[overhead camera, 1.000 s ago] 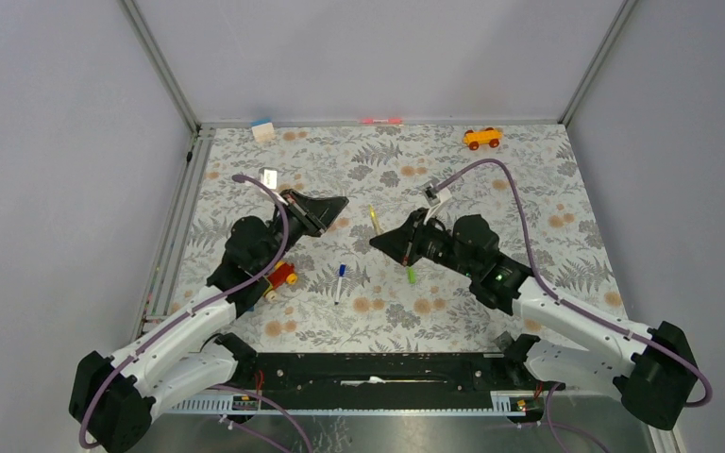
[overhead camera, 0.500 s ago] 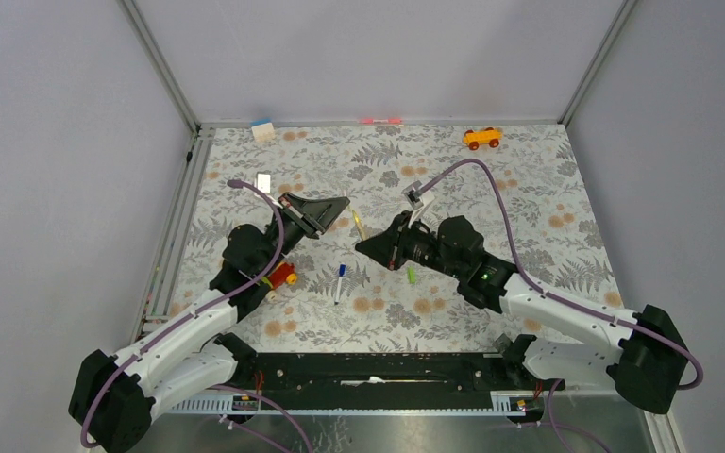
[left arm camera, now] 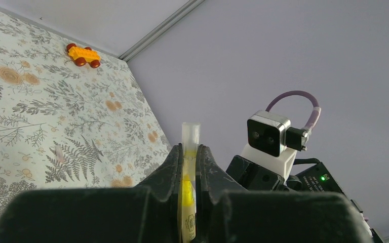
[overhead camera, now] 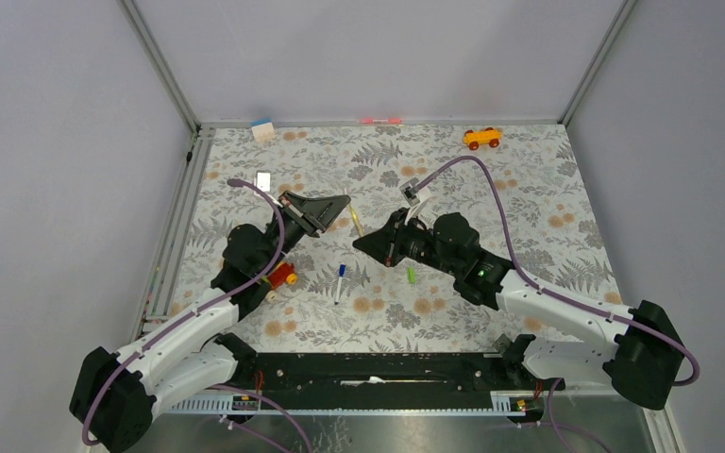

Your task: Insert the pens into the pen caps

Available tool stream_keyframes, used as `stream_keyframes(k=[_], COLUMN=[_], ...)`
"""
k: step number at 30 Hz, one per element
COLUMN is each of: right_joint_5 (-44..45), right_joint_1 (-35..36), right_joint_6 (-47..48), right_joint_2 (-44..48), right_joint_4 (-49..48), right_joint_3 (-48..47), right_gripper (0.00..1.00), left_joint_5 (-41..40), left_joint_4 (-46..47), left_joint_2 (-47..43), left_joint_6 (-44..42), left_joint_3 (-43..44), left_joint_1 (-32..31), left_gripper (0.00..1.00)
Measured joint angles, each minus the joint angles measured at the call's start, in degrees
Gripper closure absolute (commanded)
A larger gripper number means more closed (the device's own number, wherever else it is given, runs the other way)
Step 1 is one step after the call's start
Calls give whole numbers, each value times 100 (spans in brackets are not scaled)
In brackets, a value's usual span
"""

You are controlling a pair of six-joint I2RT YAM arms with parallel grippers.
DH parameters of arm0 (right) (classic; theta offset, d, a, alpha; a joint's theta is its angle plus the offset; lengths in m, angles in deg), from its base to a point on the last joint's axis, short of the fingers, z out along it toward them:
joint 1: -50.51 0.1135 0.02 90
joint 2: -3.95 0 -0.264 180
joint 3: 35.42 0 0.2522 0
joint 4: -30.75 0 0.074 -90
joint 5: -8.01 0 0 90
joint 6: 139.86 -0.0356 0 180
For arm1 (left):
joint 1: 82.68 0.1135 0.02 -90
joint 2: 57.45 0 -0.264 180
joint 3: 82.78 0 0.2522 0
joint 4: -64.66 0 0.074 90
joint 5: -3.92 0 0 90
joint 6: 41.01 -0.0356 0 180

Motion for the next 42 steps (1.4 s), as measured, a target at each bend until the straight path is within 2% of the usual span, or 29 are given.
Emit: stream_keyframes(k=[31,42], right_joint_5=[98,415], right_joint_1=[0,13], right_joint_6=[28,-13], right_joint_2=[-33,-317], right_joint_4=[151,367], right_joint_3=[-103,-404], right_gripper=[100,100], left_joint_5=[55,85], left_joint_4=[267,496], left_joint_2=[330,455], left_joint_6=[46,240], left_joint_3=[0,-151], left_joint_1=[4,24], left_gripper=[100,100])
